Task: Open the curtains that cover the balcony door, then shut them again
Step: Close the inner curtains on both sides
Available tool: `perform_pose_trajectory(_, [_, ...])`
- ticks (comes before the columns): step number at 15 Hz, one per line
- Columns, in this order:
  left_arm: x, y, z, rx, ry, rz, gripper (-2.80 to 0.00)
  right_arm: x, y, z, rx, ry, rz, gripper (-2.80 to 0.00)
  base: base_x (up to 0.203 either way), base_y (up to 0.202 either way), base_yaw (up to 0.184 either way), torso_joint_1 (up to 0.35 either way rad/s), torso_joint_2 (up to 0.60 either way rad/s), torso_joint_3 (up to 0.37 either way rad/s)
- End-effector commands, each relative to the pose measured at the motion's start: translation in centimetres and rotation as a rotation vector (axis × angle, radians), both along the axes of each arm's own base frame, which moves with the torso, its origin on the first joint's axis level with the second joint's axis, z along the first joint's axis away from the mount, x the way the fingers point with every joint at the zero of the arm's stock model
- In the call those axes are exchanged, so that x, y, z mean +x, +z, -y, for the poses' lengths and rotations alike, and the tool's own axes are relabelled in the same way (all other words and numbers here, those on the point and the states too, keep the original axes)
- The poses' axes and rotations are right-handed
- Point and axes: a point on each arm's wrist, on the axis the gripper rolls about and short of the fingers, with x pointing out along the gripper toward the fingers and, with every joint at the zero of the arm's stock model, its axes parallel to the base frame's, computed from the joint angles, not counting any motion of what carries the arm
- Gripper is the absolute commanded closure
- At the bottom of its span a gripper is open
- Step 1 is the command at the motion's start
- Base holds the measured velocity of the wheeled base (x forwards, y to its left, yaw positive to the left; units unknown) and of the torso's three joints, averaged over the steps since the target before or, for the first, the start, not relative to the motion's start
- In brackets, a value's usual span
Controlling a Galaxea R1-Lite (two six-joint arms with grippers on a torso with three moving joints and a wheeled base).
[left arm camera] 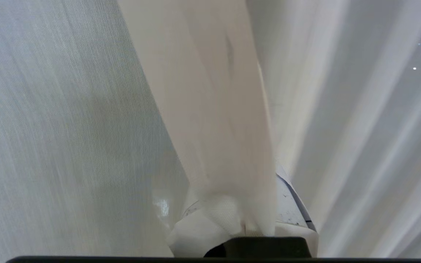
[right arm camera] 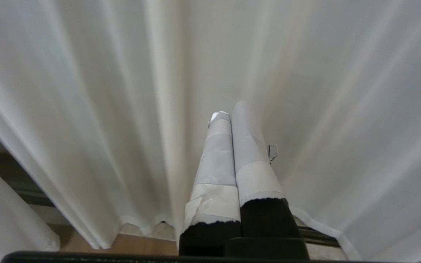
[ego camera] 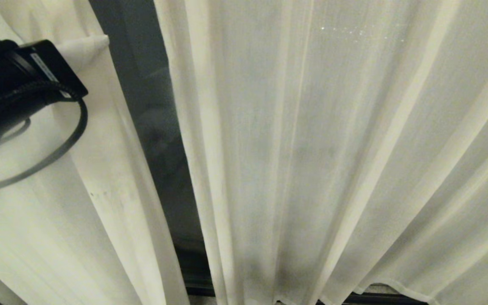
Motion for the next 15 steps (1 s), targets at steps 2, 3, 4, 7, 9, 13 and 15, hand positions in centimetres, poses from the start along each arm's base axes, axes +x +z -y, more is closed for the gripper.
perform_pose_trajectory(2, [0.38,-0.16,0.19,0.003,-0.004,-0.006,0.00,0.00,-0.01,0.00,0.000,0.001,0.000,0.00,0.000,-0.185,0.001,0.000,0.00,0.004])
perform_pose_trajectory(3, [0.49,-0.21,0.27,0.004,-0.006,-0.009,0.00,0.01,0.00,0.00,0.000,0.001,-0.002,0.00,0.000,-0.191,0.001,0.002,0.00,0.007])
perform_pose_trajectory(4, [0.46,-0.16,0.36,0.003,-0.009,-0.008,0.00,0.00,-0.01,0.00,0.000,0.001,0.000,0.00,0.000,-0.190,0.004,-0.001,0.00,0.003])
perform_pose_trajectory(7, [0.69,-0.36,0.45,0.007,-0.009,-0.016,0.00,0.01,-0.01,0.00,0.000,0.001,-0.001,0.00,0.000,-0.194,0.001,0.002,0.00,0.002])
perform_pose_trajectory(9, [0.77,-0.44,0.45,0.006,-0.006,-0.019,0.00,0.01,0.00,0.00,0.000,0.001,-0.001,0.00,0.000,-0.190,0.003,0.003,0.00,0.004])
perform_pose_trajectory(13, [0.87,-0.61,0.48,0.007,-0.003,-0.025,0.00,0.01,0.00,0.00,0.000,0.001,-0.002,0.00,0.000,-0.191,0.002,0.000,0.00,0.004])
perform_pose_trajectory(15, [0.89,-0.63,0.49,0.008,-0.003,-0.026,0.00,0.00,-0.01,0.00,0.000,0.001,-0.001,0.00,0.000,-0.187,0.001,0.000,0.00,0.000])
